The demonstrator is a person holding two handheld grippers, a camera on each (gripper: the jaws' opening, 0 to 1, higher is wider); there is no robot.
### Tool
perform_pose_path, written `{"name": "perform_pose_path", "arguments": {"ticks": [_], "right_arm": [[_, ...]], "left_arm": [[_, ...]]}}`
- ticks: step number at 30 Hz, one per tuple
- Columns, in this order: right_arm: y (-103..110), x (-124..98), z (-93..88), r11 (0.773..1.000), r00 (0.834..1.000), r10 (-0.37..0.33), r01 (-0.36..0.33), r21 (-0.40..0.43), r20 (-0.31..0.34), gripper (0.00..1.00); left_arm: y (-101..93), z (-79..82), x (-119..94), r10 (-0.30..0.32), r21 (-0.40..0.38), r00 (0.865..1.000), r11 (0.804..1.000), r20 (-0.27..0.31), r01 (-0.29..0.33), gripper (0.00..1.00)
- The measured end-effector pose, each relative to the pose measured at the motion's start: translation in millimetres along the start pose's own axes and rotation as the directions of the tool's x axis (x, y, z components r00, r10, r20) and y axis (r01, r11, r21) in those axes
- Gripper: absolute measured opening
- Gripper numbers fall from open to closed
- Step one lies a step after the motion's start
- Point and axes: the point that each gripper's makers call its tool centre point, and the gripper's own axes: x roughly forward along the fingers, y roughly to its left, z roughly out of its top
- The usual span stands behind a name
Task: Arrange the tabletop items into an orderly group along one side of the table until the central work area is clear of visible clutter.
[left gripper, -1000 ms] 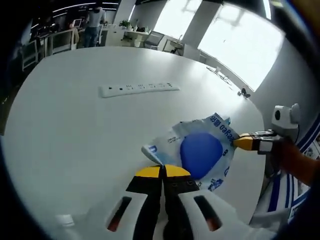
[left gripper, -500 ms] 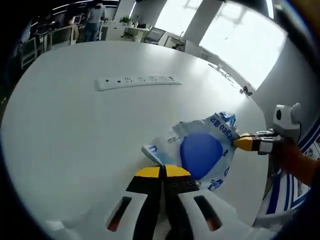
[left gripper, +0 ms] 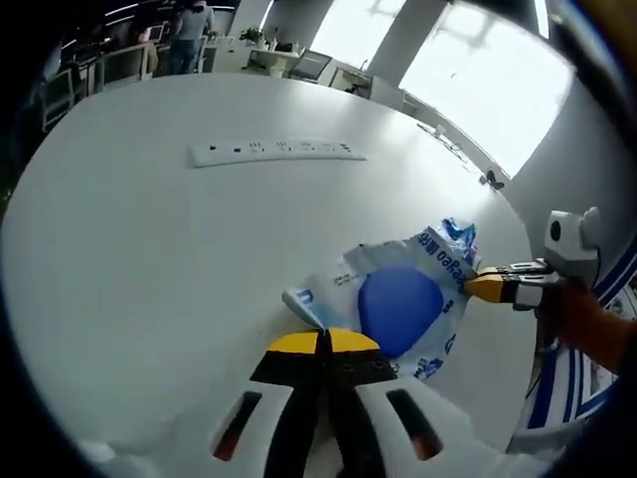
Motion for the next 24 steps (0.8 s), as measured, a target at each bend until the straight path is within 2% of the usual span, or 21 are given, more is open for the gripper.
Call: {"name": "perform_pose_path", "arguments": {"ticks": [24], "right_arm": [[-8.1,-1.0,3.2,1.000,1.000,-0.020,0.019,0.024,0.021,0.04]], "left_arm": [[1.7,1.7,3.2,-0.010,-0.028,0.999,1.000,0.035,0.011,0.02]]}}
